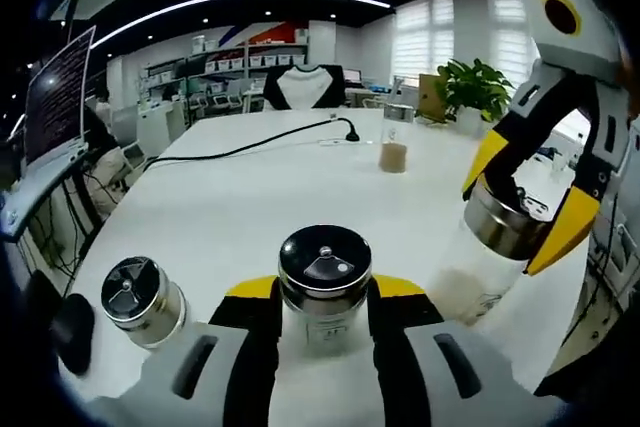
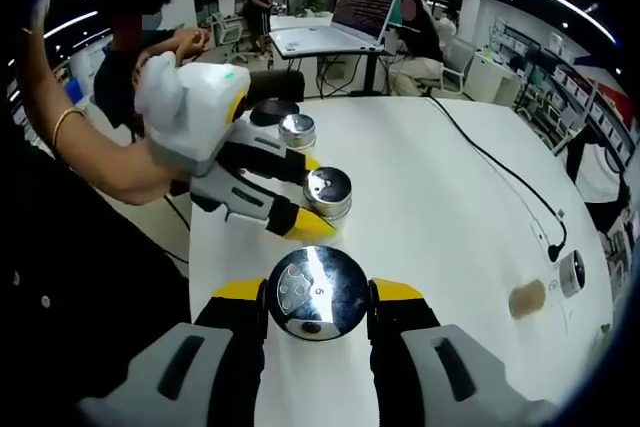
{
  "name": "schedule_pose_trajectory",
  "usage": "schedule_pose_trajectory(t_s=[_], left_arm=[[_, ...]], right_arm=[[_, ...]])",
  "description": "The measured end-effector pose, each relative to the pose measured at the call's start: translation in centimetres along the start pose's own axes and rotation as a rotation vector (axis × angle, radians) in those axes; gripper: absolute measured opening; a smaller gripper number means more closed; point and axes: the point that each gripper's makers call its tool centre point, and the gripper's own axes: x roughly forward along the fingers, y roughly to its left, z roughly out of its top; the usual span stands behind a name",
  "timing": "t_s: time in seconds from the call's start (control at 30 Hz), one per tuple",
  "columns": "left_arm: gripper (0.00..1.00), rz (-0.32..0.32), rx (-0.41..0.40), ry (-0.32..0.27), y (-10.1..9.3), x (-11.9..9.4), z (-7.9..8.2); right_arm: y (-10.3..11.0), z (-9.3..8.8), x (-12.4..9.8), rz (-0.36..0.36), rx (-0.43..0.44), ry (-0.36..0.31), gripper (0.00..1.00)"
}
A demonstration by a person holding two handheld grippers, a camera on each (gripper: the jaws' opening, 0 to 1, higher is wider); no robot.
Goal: Rotate the seasoning bottle until the label or dispensing opening points toward the visible target arrow and the bottle remains upright within the marked orientation range
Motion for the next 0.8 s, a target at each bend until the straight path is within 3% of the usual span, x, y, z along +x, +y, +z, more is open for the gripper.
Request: schedule_pose_trajectory(t_s=[0.3, 0.47, 0.67, 0.8], left_arm=[[0.36, 0.017, -0.006, 0.008, 0.2, -0.4, -0.3], [0.36, -0.008, 0.004, 0.032, 0.1, -0.6, -0.5], [0.44, -0.023, 0.01, 0.048, -0.3, -1.8, -0.9], [0.44, -0.051, 0.08, 0.061, -1.4, -3.5, -1.6]], right_arm=[[0.0, 0.0, 0.0, 0.008, 0.0, -0.006, 0.37], [-0.1, 0.0, 0.0, 0.017, -0.002, -0.013, 0.37], [-0.3, 0.1, 0.1, 0.019, -0.001, -0.025, 0.37], [-0.7, 0.4, 0.4, 0.037, -0.019, -0.032, 0.37]])
